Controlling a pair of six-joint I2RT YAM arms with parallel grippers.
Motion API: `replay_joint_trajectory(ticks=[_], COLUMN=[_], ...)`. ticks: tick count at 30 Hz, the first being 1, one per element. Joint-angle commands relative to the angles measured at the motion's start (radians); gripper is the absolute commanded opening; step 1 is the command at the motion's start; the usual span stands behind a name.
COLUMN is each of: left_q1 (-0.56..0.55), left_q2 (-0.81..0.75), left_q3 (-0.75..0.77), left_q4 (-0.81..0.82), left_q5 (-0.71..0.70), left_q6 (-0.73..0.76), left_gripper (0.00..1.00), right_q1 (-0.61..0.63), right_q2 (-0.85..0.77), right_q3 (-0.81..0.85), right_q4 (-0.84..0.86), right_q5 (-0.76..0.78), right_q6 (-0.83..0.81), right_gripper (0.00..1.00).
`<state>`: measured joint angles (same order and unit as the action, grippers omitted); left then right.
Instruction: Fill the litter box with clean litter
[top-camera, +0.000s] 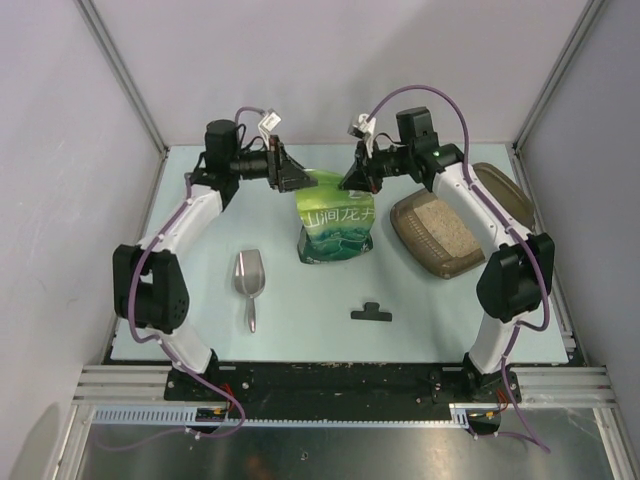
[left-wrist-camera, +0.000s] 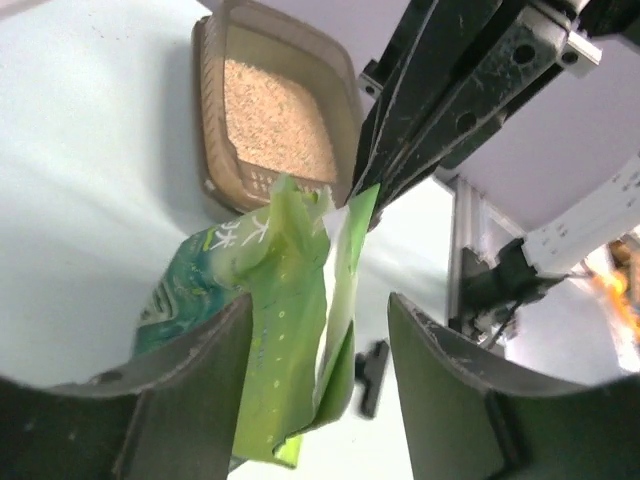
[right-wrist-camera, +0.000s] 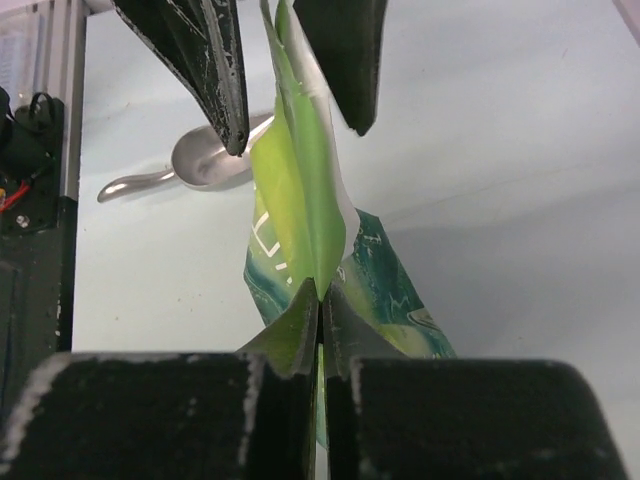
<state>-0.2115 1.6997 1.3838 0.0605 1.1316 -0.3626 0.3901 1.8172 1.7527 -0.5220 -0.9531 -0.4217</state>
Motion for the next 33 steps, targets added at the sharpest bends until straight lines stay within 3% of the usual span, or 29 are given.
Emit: replay_joint_trajectory(ticks=[1,10,15,18,26,28,29,31,32,33], left_q1=[-0.005,-0.112,-0.158,-0.183,-0.242,-0.246,-0.246,-0.246,-0.246,-0.246], left_q2=[-0.078,-0.023,-0.018,-0.011,0.006,0.005,0.003,-0.006,-0.011,-0.024], left_q3=[0.150,0.349,0.336,0.324,0.362,0.357,0.354,0.345,0.342,0.337], left_q4=[-0.242,-0.755,-0.846,-0.857,-0.858,-0.858,-0.858,-0.858,-0.858,-0.858], left_q5=[0.017,-0.108,-0.213,-0.250,-0.254,-0.248,-0.247,-0.247,-0.245,-0.245], left_q6=[0.392,1.020,1.180,1.228,1.239,1.225,1.219,1.200,1.197,1.189], left_gripper=[0.63,0.70,0.69,0.63,0.31,0.22,0.19,0.10,0.05,0.00], right_q1=[0.053,0.081,0.073,0.072,0.075,0.053,0.046,0.006,-0.008,-0.017], right_q2=[-0.076,-0.082,-0.099,-0.110,-0.116,-0.136,-0.145,-0.180,-0.191,-0.209], right_q3=[0.083,0.102,0.097,0.106,0.120,0.110,0.100,0.059,0.044,0.031], right_q4=[-0.052,-0.079,-0.066,-0.061,-0.104,-0.087,-0.072,0.003,0.029,0.048], right_q5=[0.022,0.063,0.066,0.057,0.083,0.122,0.146,0.244,0.275,0.363], right_q6=[-0.135,-0.177,-0.161,-0.141,-0.114,-0.039,0.003,0.160,0.214,0.250], right_gripper=[0.00,0.00,0.00,0.00,0.00,0.08,0.24,0.44,0.62,0.69])
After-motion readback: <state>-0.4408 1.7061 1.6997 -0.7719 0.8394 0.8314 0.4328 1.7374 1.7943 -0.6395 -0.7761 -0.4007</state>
